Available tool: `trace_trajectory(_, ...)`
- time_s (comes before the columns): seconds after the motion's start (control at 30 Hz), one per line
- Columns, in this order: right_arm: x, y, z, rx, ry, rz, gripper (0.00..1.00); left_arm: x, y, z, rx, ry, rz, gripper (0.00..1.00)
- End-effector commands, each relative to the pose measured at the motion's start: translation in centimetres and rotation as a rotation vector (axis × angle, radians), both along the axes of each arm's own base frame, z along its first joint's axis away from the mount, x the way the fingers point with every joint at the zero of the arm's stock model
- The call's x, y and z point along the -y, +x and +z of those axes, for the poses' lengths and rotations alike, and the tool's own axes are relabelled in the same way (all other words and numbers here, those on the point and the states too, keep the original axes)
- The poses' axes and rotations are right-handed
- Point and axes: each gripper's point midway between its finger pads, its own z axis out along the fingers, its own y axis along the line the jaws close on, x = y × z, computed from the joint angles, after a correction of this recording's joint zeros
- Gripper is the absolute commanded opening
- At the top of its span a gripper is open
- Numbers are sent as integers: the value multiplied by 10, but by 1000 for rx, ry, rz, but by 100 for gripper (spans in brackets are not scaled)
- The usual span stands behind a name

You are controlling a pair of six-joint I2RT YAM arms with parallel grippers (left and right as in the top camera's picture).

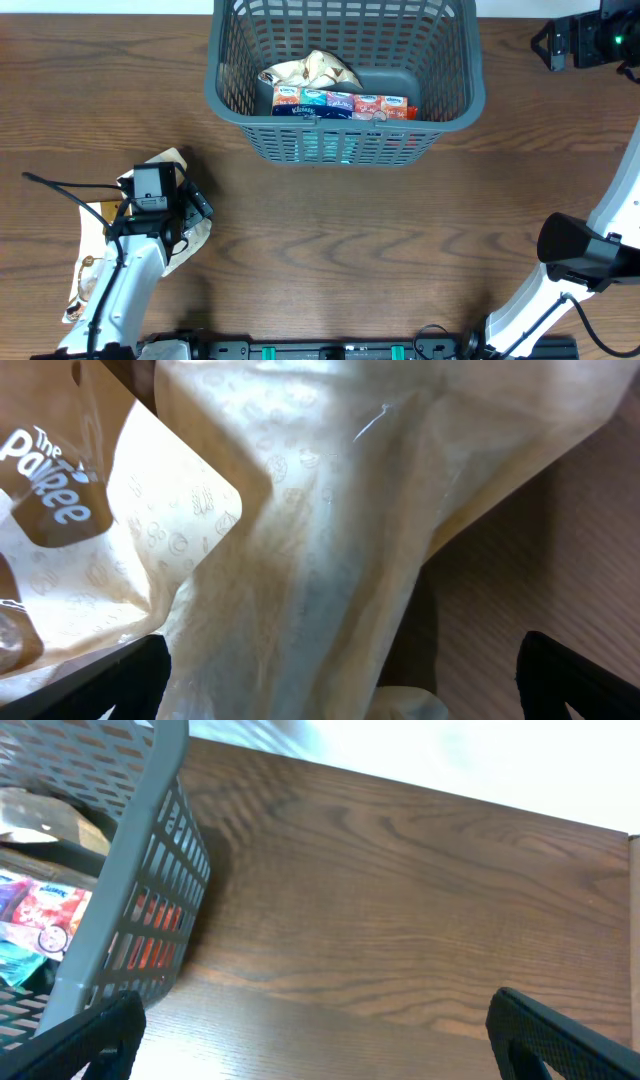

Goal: Pack container
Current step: 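Lower the left gripper and grasp the next beige paper pouch, then carry the pouch into the basket, release it, withdraw left gripper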

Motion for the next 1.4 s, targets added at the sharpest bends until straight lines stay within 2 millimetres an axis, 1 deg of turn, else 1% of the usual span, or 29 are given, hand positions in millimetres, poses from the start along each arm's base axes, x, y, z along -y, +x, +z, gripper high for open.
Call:
trace_trajectory(0.0, -5, -6, 6, 10, -1, 18, 99, -1, -7, -17, -62, -18, 40, 99)
trace_trajectory(0.13, -5, -6, 6, 8, 0, 18, 99, 4, -11, -40, -136, -44, 32, 99)
trace_trajectory(0.23, -5, -6, 6, 9, 0, 18, 99, 4, -12, -52, -165, -49, 31, 99)
trace_trajectory(0.3, -5, -6, 6, 9, 0, 18, 99, 4, -10, -53, -161, -48, 31, 99)
trace_trajectory(0.43, -5, -6, 6, 9, 0, 18, 99, 8, -5, -47, -132, -71, 21, 99)
trace_trajectory(0.47, -5, -6, 6, 8, 1, 18, 99, 10, -3, -45, -122, -81, 17, 97)
trace_trajectory(0.53, -5, -6, 6, 9, 0, 18, 99, 14, 0, -39, -97, -101, 8, 84)
trace_trajectory(0.57, -5, -6, 6, 9, 1, 18, 99, 15, 3, -35, -82, -109, 4, 81)
trace_trajectory(0.6, -5, -6, 6, 9, 0, 18, 99, 15, 5, -31, -65, -110, 2, 75)
trace_trajectory(0.63, -5, -6, 7, 10, 0, 18, 99, 15, 9, -26, -43, -109, 1, 69)
trace_trajectory(0.7, -5, -6, 6, 10, 0, 18, 99, 15, 16, -13, 2, -107, -7, 51)
trace_trajectory(0.77, -5, -6, 6, 10, 0, 18, 99, 15, 24, 3, 54, -91, -37, 39)
trace_trajectory(0.83, -5, -6, 6, 9, 1, 18, 99, 15, 31, 19, 109, -83, -53, 30)
trace_trajectory(0.87, -5, -6, 6, 9, 0, 18, 99, 14, 35, 30, 144, -79, -55, 29)
trace_trajectory(0.9, -5, -6, 6, 8, 1, 18, 99, 14, 37, 39, 174, -76, -56, 22)
trace_trajectory(0.93, -5, -6, 6, 9, 0, 18, 99, 14, 40, 48, 204, -74, -57, 8)
trace_trajectory(0.97, -5, -6, 6, 9, 1, 18, 99, 14, 43, 57, 233, -71, -58, 6)
trace_trajectory(1.13, -5, -6, 6, 9, 1, 18, 99, 13, 58, 110, 360, -44, -86, 6)
trace_trajectory(1.27, -5, -6, 6, 8, 1, 18, 99, 12, 76, 162, 419, 16, -161, 6)
trace_trajectory(1.37, -5, -6, 6, 8, 1, 18, 99, 11, 93, 208, 465, 57, -206, 6)
